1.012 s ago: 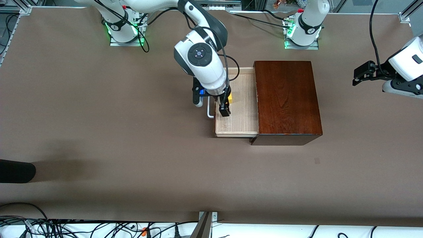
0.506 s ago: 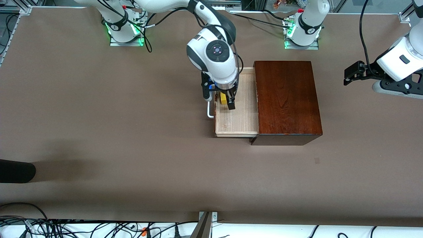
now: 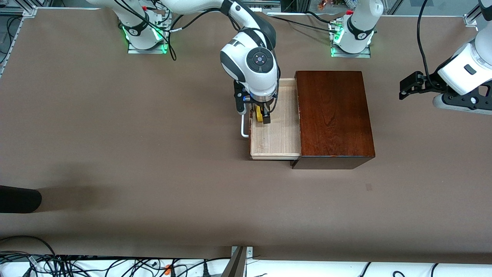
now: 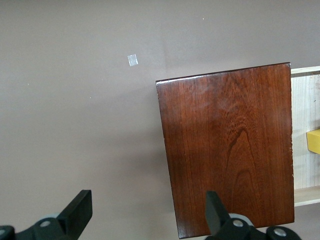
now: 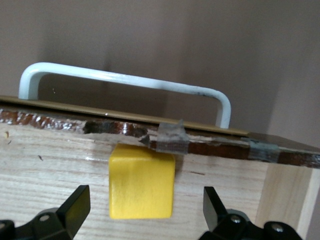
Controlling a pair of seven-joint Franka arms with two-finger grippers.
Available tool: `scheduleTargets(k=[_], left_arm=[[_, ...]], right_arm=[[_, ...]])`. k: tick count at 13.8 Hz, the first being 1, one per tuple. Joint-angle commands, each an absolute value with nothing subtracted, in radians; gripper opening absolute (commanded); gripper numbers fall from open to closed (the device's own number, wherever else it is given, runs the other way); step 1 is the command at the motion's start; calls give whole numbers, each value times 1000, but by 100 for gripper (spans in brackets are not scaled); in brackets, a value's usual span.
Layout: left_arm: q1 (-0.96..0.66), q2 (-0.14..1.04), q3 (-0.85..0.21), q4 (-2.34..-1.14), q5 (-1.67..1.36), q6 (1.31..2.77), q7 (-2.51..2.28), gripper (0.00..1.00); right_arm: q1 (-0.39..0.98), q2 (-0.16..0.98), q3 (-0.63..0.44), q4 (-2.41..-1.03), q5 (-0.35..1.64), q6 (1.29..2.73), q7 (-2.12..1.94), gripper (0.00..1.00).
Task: Open drawer, take yellow block, close drawer
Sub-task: 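Lower the right gripper and close it on the yellow cube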
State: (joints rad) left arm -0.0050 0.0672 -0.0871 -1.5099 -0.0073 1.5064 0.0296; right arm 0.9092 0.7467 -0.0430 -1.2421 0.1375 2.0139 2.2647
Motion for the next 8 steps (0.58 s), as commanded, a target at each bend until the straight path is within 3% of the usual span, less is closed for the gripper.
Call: scheduleTargets(k=[1,3,6,8], left_arm=[[-3,52,-86,-1523,-34,1506,25,100],[-3,52,-86,-1523,-35,1506,23,100],[-3,54,-86,-1522,-35,1506,23,100],[-3,54,-86,-1522,-35,1506,23,100]], right_arm=[[925,750,-51,-1250,112,2019,2287,100],[931,755,-51,-1258,91,2022,2286,98],[934,755,-51,-1258,86,2023,2278,54],[931,752,-51,-1256,86,2023,2275,35]])
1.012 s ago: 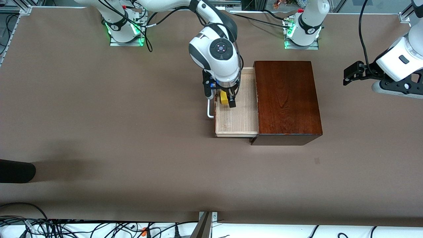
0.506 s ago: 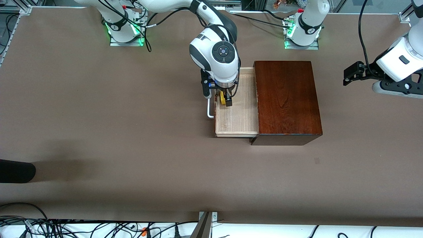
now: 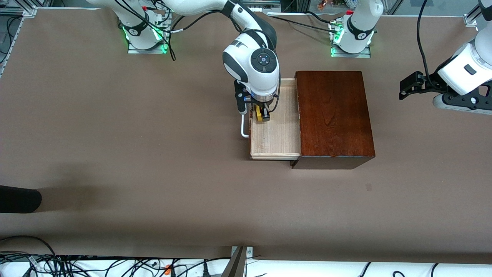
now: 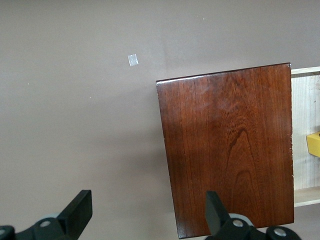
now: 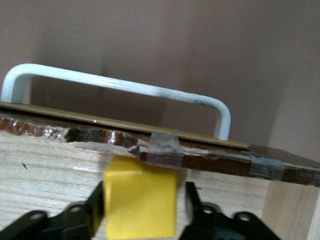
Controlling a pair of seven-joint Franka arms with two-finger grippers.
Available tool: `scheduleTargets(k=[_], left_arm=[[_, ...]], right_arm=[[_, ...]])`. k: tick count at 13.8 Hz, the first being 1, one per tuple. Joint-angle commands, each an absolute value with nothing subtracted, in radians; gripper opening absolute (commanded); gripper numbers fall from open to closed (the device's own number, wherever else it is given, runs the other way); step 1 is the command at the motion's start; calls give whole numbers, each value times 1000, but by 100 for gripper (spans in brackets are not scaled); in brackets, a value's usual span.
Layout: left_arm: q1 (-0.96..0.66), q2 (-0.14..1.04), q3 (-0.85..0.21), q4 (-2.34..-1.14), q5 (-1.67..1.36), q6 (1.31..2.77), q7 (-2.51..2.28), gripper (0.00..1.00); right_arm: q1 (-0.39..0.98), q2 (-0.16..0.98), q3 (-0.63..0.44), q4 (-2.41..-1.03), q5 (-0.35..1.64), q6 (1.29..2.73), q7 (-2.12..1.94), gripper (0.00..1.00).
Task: Open drawer, take yellow block, close drawer
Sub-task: 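Lower the right gripper and close it on the yellow cube, then lift the yellow cube out of the drawer with the right gripper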
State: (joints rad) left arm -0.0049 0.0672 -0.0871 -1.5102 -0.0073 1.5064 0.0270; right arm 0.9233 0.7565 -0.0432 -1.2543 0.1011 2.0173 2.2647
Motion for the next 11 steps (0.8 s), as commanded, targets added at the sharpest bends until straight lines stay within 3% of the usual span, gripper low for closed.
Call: scheduleTargets(k=[1,8,11], left_arm=[[-3,54,-86,-1516,-37,1506,23,100],[-3,67,-84,-1486,-35,1505,31,100],[-2,69,-84,-1485,-37,1505,32,100]], right_arm=[[925,746,-51,-1252,87,2016,2273,30],[885,579,-52,-1243,106,1960,2255,27],[855,529,-57,-1246,106,1899,2050,27]])
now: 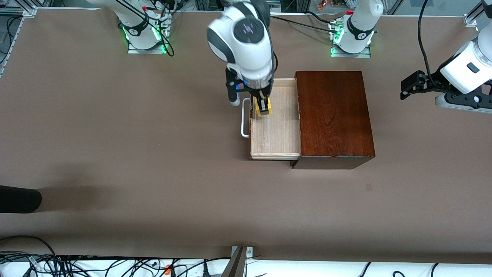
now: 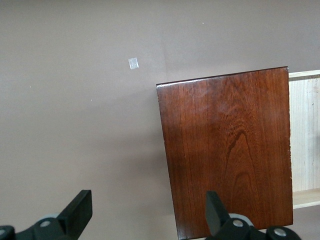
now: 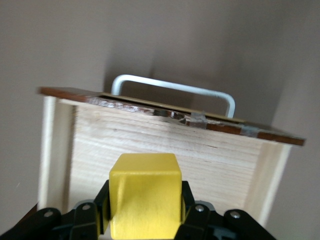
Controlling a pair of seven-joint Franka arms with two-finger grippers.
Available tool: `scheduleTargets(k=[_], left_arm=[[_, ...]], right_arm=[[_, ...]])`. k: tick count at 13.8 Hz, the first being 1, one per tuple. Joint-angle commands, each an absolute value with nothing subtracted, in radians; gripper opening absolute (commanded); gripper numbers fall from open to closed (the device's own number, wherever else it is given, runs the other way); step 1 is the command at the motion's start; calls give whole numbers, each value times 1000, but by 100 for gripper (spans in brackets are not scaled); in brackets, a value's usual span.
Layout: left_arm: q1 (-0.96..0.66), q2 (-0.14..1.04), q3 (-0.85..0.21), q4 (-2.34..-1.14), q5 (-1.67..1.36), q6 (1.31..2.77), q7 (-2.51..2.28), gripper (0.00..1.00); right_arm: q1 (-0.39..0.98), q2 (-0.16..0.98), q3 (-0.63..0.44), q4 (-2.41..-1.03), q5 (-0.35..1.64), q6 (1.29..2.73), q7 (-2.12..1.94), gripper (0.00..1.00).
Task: Open drawer, take yellow block, close drawer
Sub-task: 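Lift the yellow cube out of the drawer with the right gripper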
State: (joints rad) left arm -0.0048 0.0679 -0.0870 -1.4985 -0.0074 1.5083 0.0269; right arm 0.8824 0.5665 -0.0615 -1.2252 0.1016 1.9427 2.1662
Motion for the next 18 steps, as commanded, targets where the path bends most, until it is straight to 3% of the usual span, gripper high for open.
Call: scheduleTargets(k=[1,5,12,18], left_arm=[[-2,71,-84,-1485,-37,1506,32,100],[-9,80,-89,-1485,-31,1506,37,100],[-55,138,-172,-1474,-32,1506,38,100],[-102,156,-176,-1473,-90,1520,38,100]], right_arm=[[836,517,-61,-1246,104,1893,1993,27],[815,496,-159,-1278,107,1859,1699,27],[755,373,-366,-1550,190,1858,891,27],[755,364,-549,-1733,190,1900,295,27]])
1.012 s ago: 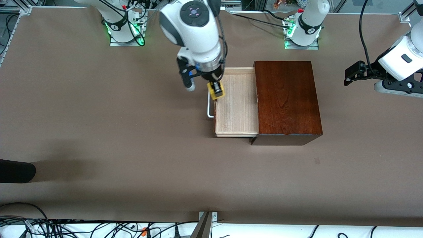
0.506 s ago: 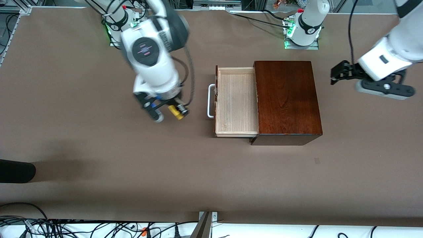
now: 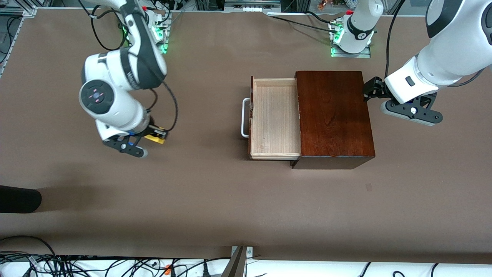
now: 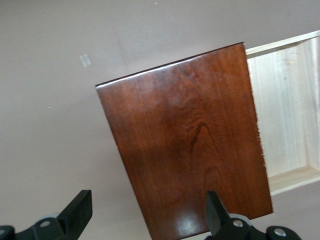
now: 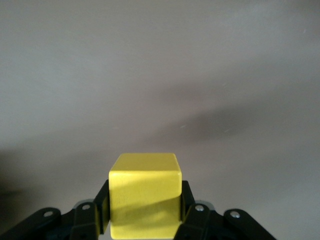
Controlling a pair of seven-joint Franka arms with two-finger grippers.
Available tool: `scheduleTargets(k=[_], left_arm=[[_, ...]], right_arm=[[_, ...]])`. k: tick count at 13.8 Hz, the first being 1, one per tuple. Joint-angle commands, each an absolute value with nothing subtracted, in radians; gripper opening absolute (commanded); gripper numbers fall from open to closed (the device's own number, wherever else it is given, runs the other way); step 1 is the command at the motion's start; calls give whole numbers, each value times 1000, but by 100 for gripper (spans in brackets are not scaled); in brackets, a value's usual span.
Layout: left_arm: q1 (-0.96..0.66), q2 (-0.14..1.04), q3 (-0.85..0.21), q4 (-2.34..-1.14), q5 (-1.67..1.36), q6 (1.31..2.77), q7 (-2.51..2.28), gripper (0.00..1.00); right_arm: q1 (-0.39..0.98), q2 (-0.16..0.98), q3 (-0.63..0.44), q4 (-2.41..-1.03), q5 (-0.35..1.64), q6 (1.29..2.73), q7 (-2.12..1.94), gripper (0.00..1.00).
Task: Open drawer, take yellow block, close drawer
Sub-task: 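Lift the yellow cube out of the drawer with the right gripper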
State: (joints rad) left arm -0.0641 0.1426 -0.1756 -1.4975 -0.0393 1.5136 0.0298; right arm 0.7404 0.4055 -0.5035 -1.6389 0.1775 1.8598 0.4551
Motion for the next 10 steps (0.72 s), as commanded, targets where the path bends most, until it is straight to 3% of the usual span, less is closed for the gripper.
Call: scheduleTargets(k=[1,5,10], left_arm=[[-153,170,-179,-1471,-91,1537,38,100],[-342,192,-181,-1471,-92,1649,17,100],[-610,290,-181,-1471,-13,1816,-41,100]], right_arm=[[753,365,-572,-1765,190,1928,217,27],[749,370,-601,-1965,190,2164,-6,28],[747,437,-598,-2109,193,2399,-94,28]])
